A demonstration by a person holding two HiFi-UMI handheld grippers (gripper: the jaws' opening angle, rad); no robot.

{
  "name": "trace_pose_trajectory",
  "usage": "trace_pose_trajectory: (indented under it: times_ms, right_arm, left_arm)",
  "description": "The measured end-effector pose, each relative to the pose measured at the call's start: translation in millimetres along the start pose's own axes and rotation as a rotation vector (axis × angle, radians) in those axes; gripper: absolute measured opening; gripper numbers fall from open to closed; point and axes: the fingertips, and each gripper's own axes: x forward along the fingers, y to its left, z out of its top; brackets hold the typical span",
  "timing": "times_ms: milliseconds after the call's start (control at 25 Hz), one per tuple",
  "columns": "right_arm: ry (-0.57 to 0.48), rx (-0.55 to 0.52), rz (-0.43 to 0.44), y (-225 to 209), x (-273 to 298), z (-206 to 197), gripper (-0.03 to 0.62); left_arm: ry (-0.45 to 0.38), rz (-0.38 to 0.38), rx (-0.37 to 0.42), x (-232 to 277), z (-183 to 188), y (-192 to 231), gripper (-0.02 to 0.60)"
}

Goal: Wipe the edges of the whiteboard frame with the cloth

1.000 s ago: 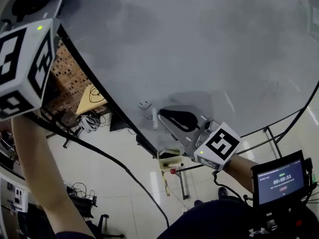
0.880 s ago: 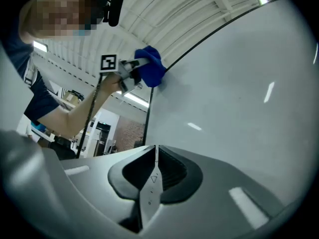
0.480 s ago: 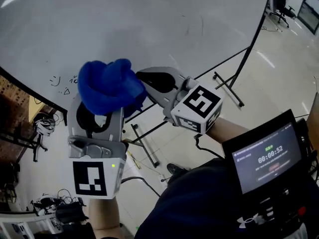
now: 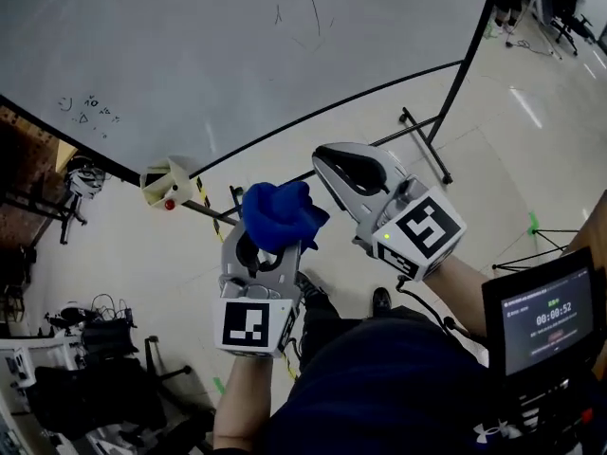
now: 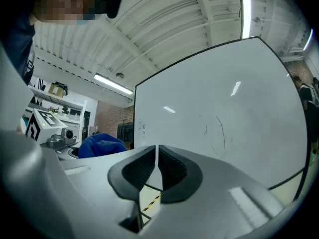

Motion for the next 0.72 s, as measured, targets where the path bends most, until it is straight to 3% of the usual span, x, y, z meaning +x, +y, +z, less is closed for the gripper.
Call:
trace_pose_trajectory:
  times_ms: [400,520,720]
  right_arm:
    - [0.065,0.005,-0.036,5,-53,-45,0.025]
    - [0.077,-0.014,-0.035,13,-60,-50,0.025]
    - [0.118,0.007,-0.054,39,-70,-63,0.018]
  left_arm:
    - [0.088,0.003,-0.065,-19,-52,-38,0.161]
    - [0.08,0.021,-0.114,-28,-52,-36,0.161]
    - [0.085,0.027,-0.125,-58,-58,-31,0.161]
